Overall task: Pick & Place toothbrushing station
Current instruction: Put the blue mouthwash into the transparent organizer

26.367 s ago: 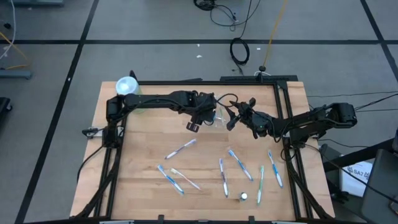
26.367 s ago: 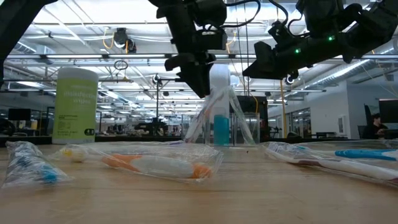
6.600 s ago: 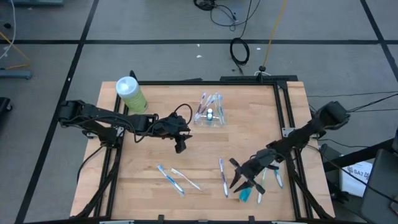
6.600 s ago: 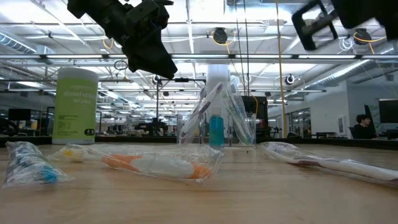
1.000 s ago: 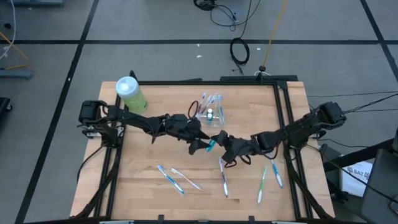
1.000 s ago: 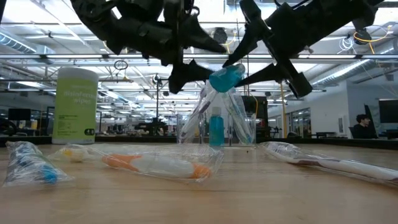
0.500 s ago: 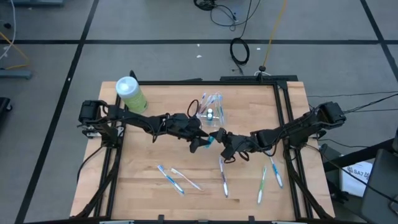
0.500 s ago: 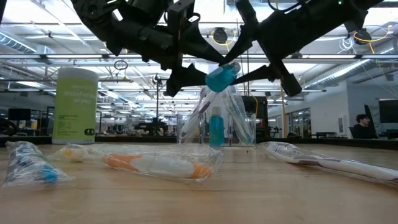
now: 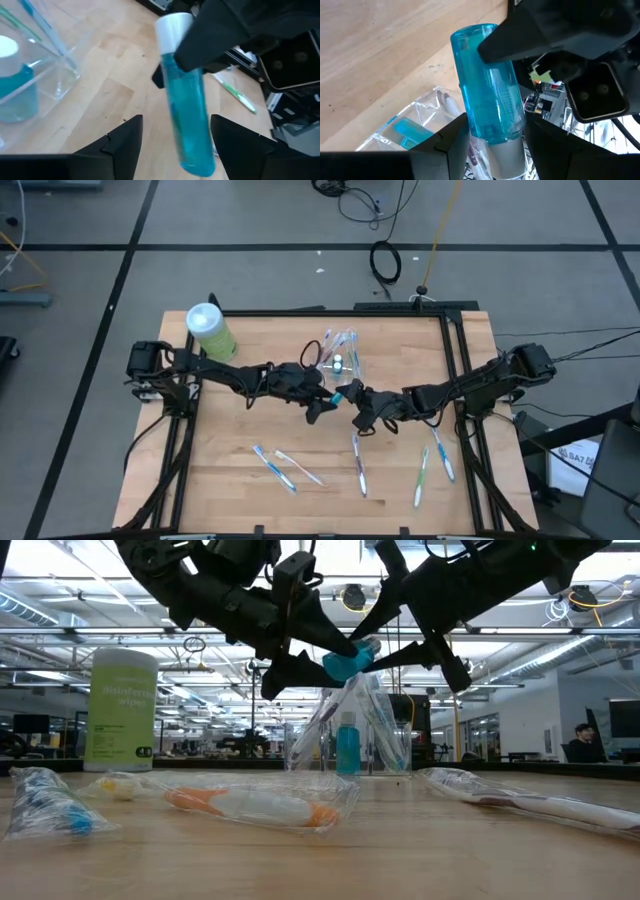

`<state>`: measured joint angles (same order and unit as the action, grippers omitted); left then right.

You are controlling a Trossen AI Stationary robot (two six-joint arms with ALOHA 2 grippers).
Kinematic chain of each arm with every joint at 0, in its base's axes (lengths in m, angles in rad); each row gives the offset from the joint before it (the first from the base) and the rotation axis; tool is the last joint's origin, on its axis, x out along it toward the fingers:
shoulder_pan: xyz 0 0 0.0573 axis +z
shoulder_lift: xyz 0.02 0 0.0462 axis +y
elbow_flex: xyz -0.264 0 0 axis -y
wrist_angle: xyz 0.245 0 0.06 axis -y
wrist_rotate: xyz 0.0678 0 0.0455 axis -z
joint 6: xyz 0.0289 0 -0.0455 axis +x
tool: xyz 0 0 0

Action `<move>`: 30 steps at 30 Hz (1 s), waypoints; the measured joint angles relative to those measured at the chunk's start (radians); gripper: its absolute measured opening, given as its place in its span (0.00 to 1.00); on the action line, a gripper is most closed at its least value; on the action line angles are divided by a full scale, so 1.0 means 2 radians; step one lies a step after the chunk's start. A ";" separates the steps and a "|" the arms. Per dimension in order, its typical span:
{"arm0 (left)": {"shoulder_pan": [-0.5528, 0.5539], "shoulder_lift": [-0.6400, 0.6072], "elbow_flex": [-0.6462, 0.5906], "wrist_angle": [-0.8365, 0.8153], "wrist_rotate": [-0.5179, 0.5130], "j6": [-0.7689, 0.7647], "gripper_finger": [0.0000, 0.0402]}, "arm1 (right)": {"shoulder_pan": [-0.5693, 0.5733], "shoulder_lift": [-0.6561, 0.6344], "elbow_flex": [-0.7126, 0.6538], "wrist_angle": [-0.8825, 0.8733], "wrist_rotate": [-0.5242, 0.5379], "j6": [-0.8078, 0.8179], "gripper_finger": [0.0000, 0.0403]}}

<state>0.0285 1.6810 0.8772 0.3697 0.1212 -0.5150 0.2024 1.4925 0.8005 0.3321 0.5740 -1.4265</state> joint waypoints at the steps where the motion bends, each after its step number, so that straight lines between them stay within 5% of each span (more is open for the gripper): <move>1: 0.000 0.000 0.000 0.000 0.000 0.002 0.57 | 0.000 0.000 0.000 0.000 0.000 0.000 0.42; 16: 0.000 0.000 0.000 0.000 0.000 0.011 0.29 | 0.000 0.000 0.000 -0.003 0.001 0.000 0.43; 24: 0.000 0.000 0.000 0.000 0.000 0.011 0.28 | 0.001 0.000 0.000 -0.003 0.009 0.090 0.50; 30: 0.001 0.000 0.000 0.002 -0.001 0.036 0.28 | 0.016 -0.008 0.000 -0.005 0.084 0.190 0.57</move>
<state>0.0296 1.6810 0.8772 0.3737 0.1188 -0.4423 0.2337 1.4760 0.7998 0.3218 0.7415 -1.0464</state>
